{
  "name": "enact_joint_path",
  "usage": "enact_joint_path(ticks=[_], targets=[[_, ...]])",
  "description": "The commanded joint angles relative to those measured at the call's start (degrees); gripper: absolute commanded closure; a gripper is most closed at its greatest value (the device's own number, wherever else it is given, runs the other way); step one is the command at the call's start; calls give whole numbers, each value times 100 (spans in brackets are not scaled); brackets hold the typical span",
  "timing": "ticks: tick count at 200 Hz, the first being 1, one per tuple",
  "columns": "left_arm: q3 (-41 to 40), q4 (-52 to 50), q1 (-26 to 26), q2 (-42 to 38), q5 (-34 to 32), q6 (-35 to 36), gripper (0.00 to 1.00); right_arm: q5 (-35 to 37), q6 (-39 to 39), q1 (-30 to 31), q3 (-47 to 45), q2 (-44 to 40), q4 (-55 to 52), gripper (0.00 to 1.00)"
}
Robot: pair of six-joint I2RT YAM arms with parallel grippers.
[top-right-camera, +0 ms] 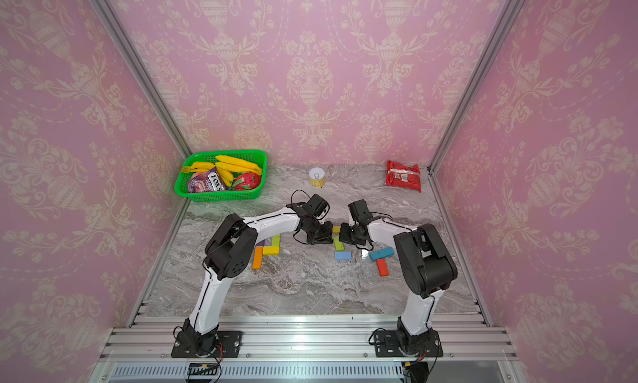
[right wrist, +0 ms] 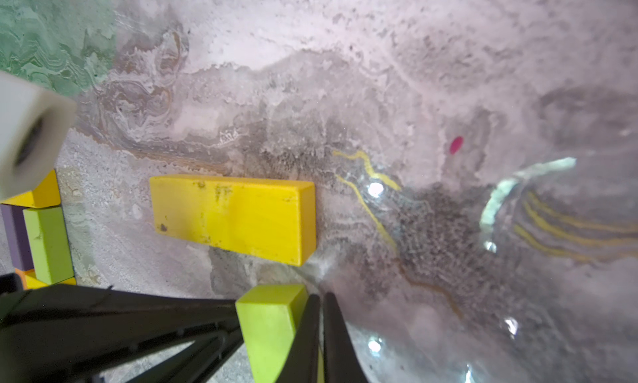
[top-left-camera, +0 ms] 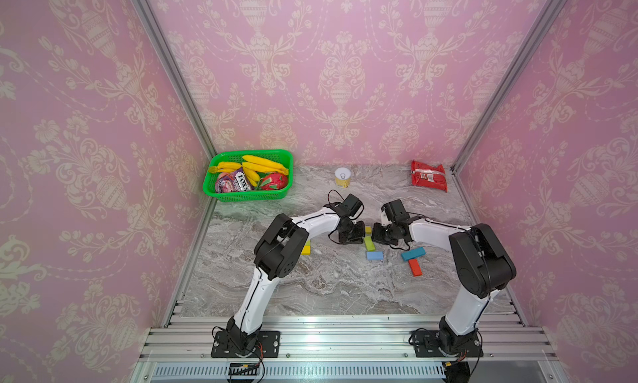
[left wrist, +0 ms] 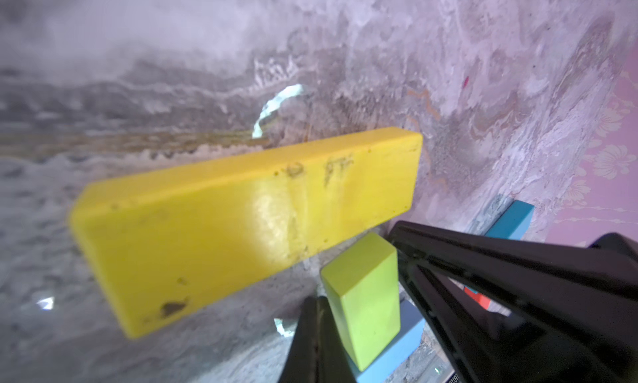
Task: Assemble the letter p with building blocks
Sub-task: Assemble the building block at the center of the board.
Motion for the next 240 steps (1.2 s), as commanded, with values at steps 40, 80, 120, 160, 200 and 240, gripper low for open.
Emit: enact_joint_path(ticks=[40,80,120,160,200,240], targets=[[-9,-229,61,-68,-191,-15,100,276,-47,-62,-74,80,-719,91],[-436,-177,-46,-339,-101,52,100,290,-26,-82,-321,-260,-822,91],[-456,-176,-86,-302,-63,52,100,117,87,-73,-618,-440,-693,91],[-334,-207,-92,-193,26,98,100,-236,178,-78,-755,-348,-406,91],[-169,-214,-98,-63,84,83,100,-492,279,-74,-748,-168,-154,91],[-64,-209,-98,-2,104,87,100,-456,281,-72,-622,-64,-193,91]])
